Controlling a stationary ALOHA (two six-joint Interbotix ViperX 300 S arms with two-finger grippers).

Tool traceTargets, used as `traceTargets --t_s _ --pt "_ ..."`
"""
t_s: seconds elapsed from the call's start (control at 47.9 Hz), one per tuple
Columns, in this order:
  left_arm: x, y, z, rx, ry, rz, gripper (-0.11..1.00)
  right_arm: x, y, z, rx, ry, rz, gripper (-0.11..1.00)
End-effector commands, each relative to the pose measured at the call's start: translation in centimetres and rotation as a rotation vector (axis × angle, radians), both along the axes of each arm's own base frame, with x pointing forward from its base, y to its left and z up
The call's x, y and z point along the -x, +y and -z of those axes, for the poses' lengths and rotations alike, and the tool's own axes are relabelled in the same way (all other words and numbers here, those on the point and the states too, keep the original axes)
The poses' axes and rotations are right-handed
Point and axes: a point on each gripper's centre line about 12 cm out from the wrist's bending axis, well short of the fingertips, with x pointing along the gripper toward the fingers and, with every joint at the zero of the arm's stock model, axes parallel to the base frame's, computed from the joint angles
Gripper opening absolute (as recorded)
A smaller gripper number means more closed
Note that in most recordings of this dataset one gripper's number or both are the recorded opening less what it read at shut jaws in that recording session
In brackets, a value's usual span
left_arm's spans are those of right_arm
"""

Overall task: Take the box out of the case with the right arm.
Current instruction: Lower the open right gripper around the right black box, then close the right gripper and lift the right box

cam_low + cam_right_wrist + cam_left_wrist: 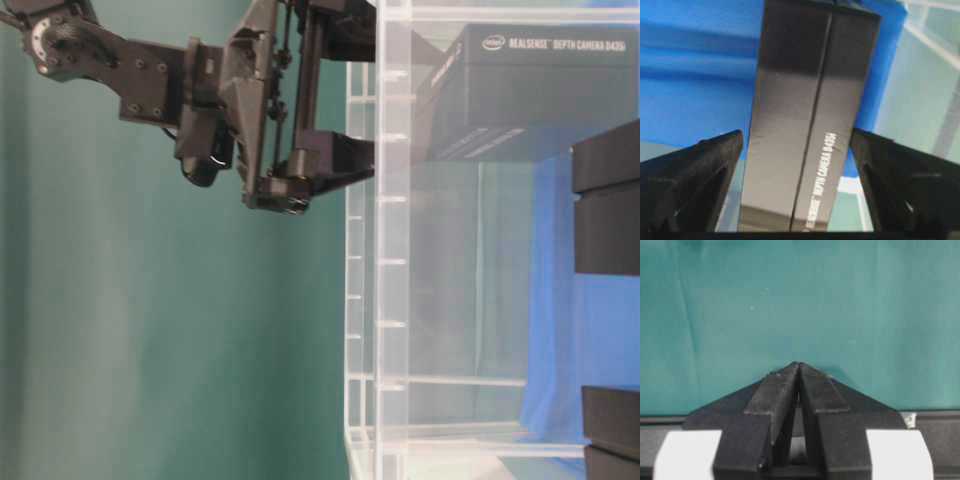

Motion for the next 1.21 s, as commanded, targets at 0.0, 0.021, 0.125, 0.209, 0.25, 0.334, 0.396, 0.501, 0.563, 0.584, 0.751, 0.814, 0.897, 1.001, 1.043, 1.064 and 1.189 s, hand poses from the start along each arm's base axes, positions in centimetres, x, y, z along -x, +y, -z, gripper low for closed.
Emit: traceTargets --t_s 0.0,0.021,0.125,0.209,0.25,0.334,0.396,0.501,0.563,0.584,0.751,0.814,0.897,1.001,1.043,1.064,1.189 --pt "-0.2 0.1 -0.7 -0.001 -0.026 -0.005 0.02 -0.4 0.1 -0.4 -0.005 -0.023 0.000 0.93" --pt "-0.2 0.1 -0.7 -0.003 -0.026 -0.004 0.02 -0.4 0.1 -0.2 -0.008 -0.019 0.001 0.93" --pt "-0.2 0.1 -0.7 -0.001 -0.026 -0.005 0.02 -0.5 0.2 0.4 -0.015 -0.005 0.000 0.93" --pt "-0.2 0.1 -0.7 -0.001 -0.025 -0.005 0.02 -0.6 0.2 0.8 -0.022 0.002 0.002 0.93" --pt "-0.2 0.1 -0.7 -0.003 -0.026 -0.006 0.02 -0.7 0.2 1.0 -0.025 0.004 0.004 0.93" --pt "-0.2 0.1 -0.7 -0.001 -0.026 -0.005 0.02 -0.8 0.3 1.2 -0.030 0.008 0.003 0.93" --pt "-0.2 0.1 -0.7 -0.003 -0.026 -0.006 0.02 -0.8 0.2 1.2 -0.031 0.008 0.006 0.92" --pt "-0.2 0.1 -0.7 -0.001 -0.025 -0.005 0.02 -0.7 0.3 1.2 -0.032 0.011 0.004 0.92" --pt "-0.2 0.1 -0.7 -0.001 -0.026 -0.004 0.02 -0.7 0.2 1.2 -0.033 0.012 0.007 0.92" --pt "-0.2 0.1 -0.7 -0.003 -0.026 -0.006 0.02 -0.7 0.2 1.2 -0.033 0.012 0.007 0.92" --pt "-0.2 0.1 -0.7 -0.003 -0.026 -0.006 0.02 -0.7 0.3 1.0 -0.039 0.015 0.010 0.80" --pt "-0.2 0.1 -0.7 -0.001 -0.026 -0.005 0.02 -0.6 0.3 1.0 -0.042 0.026 0.011 0.66" --pt "-0.2 0.1 -0.7 -0.001 -0.026 -0.004 0.02 -0.5 0.3 1.0 -0.044 0.036 0.012 0.65" --pt "-0.2 0.1 -0.7 -0.001 -0.026 -0.005 0.02 -0.7 0.3 0.8 -0.043 0.029 0.012 0.65" --pt "-0.2 0.1 -0.7 -0.003 -0.026 -0.004 0.02 -0.7 0.3 0.7 -0.042 0.024 0.012 0.65" --pt "-0.2 0.1 -0.7 -0.001 -0.026 -0.005 0.02 -0.8 0.3 0.6 -0.042 0.024 0.012 0.65" --pt "-0.2 0.1 -0.7 -0.003 -0.026 -0.006 0.02 -0.8 0.3 0.5 -0.041 0.023 0.011 0.65"
